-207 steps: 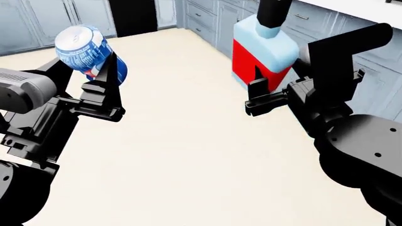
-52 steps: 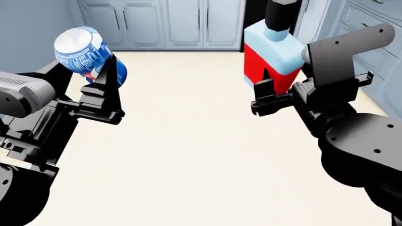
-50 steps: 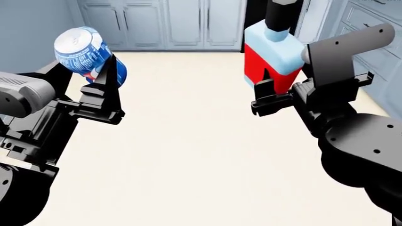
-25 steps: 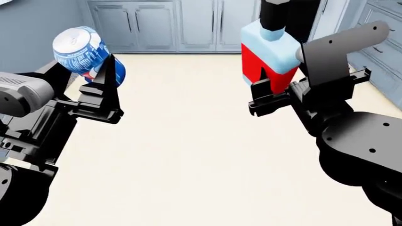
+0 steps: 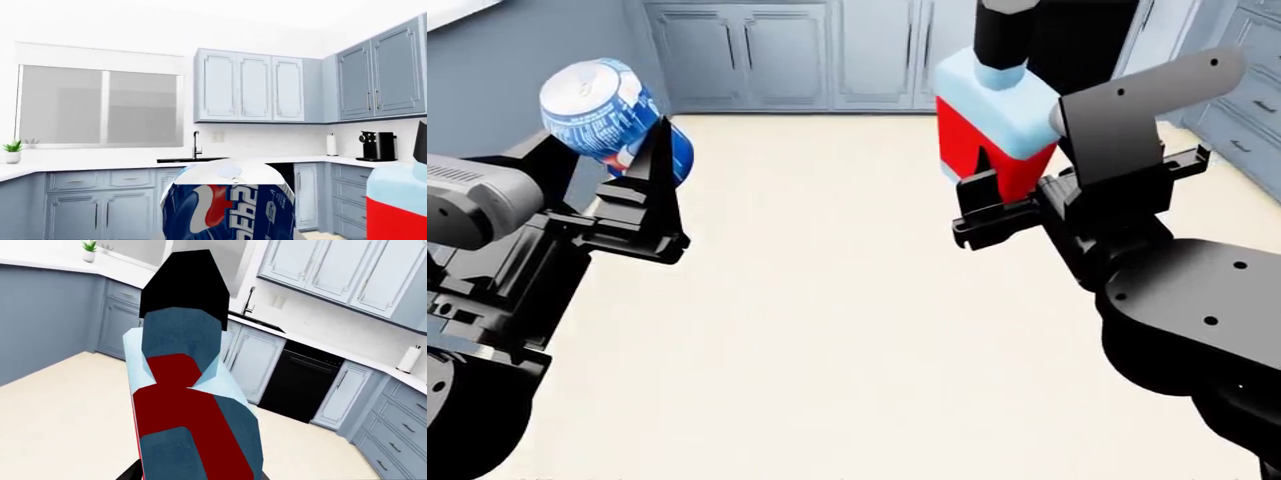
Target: Move the drinks to the dining counter.
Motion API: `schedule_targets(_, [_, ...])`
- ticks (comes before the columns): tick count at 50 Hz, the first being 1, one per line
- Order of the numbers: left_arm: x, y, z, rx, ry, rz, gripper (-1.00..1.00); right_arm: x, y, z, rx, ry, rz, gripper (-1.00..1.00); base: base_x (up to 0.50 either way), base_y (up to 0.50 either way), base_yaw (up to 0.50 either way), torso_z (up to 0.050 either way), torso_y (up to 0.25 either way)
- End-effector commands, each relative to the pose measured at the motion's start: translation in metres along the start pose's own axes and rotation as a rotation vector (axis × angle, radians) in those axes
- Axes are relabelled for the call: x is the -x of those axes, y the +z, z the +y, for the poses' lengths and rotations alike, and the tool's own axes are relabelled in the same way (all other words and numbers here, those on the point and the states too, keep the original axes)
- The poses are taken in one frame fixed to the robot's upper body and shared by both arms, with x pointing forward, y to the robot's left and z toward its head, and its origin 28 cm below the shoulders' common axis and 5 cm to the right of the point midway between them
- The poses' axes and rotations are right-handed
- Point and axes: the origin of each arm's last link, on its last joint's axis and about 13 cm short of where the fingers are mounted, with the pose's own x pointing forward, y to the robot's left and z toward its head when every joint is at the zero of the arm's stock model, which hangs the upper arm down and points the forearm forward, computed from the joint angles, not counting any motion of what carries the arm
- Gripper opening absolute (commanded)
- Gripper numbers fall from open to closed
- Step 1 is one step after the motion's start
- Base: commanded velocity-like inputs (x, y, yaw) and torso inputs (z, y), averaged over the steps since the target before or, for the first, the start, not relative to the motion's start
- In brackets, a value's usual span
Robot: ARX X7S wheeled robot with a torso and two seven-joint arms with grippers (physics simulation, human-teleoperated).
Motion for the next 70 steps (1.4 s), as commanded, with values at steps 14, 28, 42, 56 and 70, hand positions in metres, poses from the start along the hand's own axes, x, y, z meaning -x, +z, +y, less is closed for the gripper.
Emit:
schedule_targets(14, [0.001, 0.002, 0.000, 0.013, 0.004, -0.012, -1.00, -0.002, 0.007, -0.005, 0.019, -0.053, -0.033, -1.00, -0.50, -0.20, 0.00, 0.001, 0.001])
schedule_targets(28, [0.001, 0.002, 0.001, 0.016, 0.004, -0.014, -1.00, -0.003, 0.008, -0.004, 0.027, -0.051, -0.030, -1.00, -0.50, -0.21, 0.00, 0.001, 0.001])
schedule_targets(42, [0.001, 0.003, 0.000, 0.015, 0.004, -0.013, -1.00, -0.002, 0.005, -0.004, 0.021, -0.051, -0.023, -1.00, -0.50, -0.22, 0.00, 0.001, 0.001])
schedule_targets(56, [0.000, 0.004, 0.001, 0.021, 0.005, -0.012, -1.00, -0.002, 0.009, -0.004, 0.027, -0.056, -0.022, -1.00, -0.50, -0.23, 0.00, 0.000, 0.001])
schedule_targets(70, [-0.030, 0.062, 0.003, -0.053, -0.018, -0.116, -1.00, 0.000, 0.058, -0.015, 0.082, -0.074, -0.100, -1.00, -0.50, -0.23, 0.00, 0.001, 0.001])
